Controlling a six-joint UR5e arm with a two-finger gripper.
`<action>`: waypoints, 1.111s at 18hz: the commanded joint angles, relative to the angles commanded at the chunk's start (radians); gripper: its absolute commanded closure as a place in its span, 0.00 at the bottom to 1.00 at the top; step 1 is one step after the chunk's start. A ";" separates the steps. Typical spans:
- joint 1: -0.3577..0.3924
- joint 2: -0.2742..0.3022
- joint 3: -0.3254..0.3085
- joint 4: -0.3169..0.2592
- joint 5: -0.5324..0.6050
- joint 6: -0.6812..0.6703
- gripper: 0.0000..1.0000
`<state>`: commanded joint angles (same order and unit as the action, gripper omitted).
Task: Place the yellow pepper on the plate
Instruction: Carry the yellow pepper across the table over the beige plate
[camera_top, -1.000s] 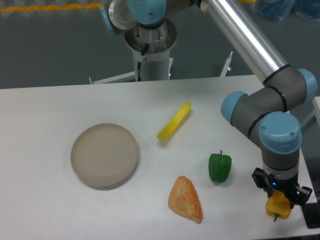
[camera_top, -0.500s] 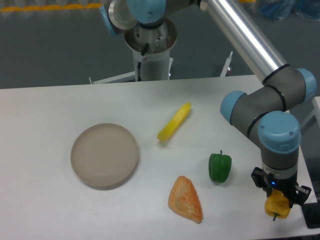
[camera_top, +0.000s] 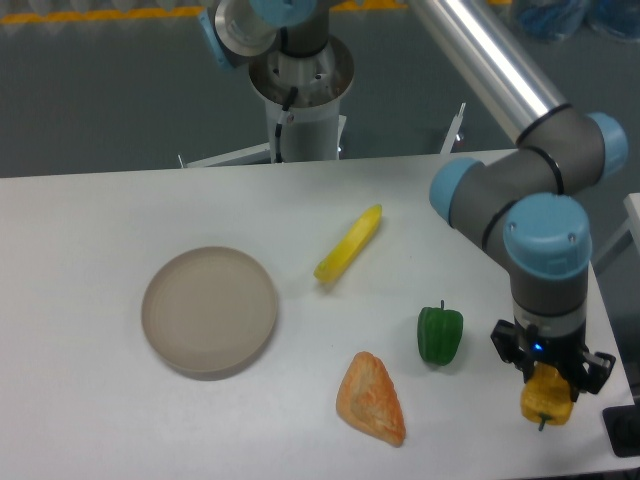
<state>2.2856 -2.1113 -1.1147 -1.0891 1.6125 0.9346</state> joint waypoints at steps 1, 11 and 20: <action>-0.005 0.038 -0.032 -0.009 -0.008 -0.020 0.68; -0.205 0.221 -0.224 -0.126 -0.057 -0.466 0.69; -0.393 0.250 -0.428 -0.100 -0.059 -0.600 0.69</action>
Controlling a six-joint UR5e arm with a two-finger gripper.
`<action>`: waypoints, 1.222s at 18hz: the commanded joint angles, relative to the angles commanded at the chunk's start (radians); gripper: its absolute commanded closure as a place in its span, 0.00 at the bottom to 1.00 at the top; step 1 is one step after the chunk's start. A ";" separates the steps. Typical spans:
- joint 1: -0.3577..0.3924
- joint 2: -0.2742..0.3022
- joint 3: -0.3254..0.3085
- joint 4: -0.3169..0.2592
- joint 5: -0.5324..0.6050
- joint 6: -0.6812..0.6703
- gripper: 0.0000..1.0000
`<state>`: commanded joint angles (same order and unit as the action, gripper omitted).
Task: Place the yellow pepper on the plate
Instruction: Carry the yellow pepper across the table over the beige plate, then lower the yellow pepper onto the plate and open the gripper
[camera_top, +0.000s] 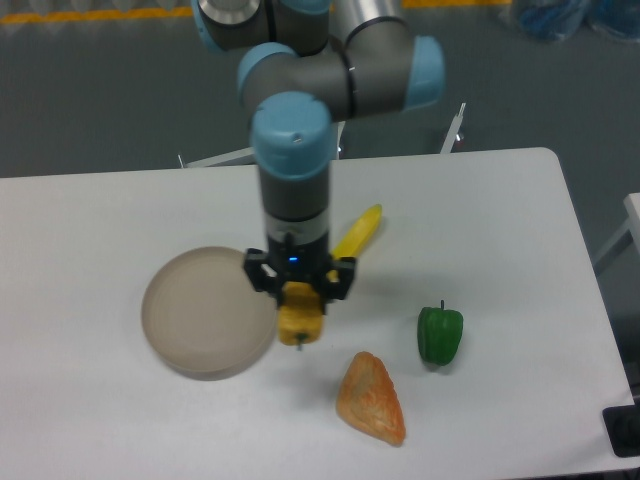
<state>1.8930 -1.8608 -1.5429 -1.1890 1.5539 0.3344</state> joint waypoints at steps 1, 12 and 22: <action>-0.005 0.002 -0.026 0.024 0.000 0.000 0.69; -0.104 -0.009 -0.166 0.155 0.000 0.126 0.69; -0.129 -0.044 -0.183 0.196 -0.002 0.118 0.69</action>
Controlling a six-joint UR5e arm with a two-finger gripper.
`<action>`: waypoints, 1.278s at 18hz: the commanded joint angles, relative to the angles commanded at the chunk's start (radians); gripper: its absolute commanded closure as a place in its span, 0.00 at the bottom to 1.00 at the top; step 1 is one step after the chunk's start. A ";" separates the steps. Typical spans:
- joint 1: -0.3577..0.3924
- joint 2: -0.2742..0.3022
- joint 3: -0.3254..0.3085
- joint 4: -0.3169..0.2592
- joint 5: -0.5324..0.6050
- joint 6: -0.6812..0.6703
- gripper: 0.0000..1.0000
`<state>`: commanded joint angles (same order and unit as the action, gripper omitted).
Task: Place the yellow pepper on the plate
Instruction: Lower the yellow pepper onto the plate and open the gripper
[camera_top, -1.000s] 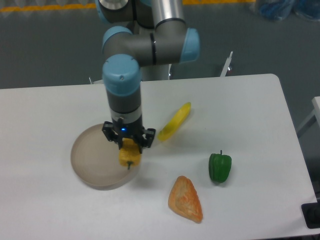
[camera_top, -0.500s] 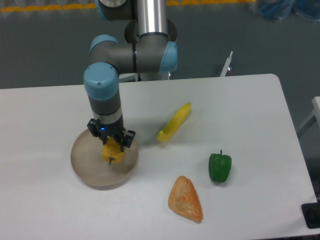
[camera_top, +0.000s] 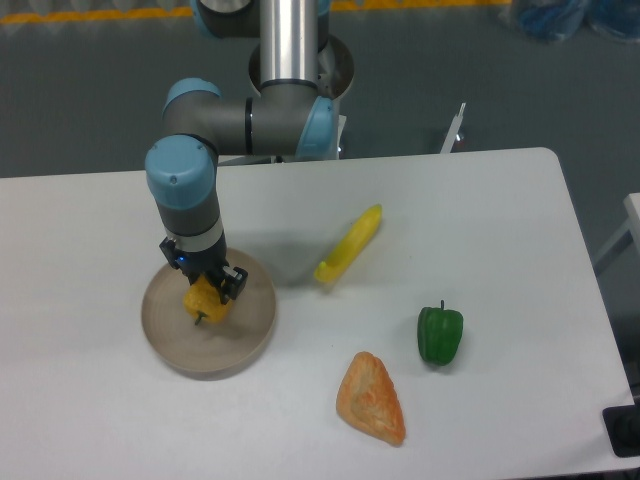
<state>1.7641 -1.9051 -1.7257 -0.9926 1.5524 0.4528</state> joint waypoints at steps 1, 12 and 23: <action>0.000 -0.003 0.000 0.014 0.000 -0.029 0.69; -0.003 -0.023 -0.003 0.026 -0.009 -0.045 0.68; -0.005 -0.012 0.002 0.025 -0.008 -0.043 0.10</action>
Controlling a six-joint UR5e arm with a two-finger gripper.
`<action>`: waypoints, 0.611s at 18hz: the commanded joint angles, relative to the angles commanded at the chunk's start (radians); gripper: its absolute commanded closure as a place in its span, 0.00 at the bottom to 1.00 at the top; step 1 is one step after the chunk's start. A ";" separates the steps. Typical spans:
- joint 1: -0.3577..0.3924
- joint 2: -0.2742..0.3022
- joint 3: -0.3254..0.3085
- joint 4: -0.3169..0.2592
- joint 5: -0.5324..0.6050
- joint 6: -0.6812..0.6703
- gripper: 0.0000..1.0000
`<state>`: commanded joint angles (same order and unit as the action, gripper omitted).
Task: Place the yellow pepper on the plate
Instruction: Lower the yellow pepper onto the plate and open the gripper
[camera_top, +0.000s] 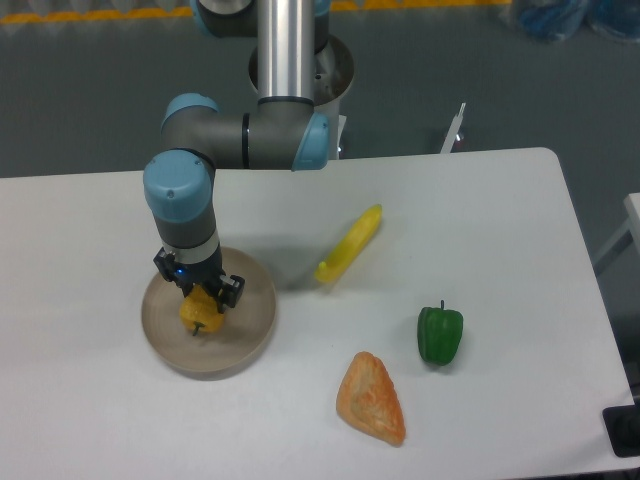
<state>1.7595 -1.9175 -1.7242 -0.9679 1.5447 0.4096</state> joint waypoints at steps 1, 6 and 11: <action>-0.002 0.000 -0.001 0.000 0.002 -0.002 0.07; 0.006 0.026 0.008 -0.002 -0.003 -0.002 0.00; 0.092 0.078 0.034 -0.005 0.017 0.000 0.00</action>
<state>1.8512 -1.8394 -1.6906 -0.9725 1.5616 0.4096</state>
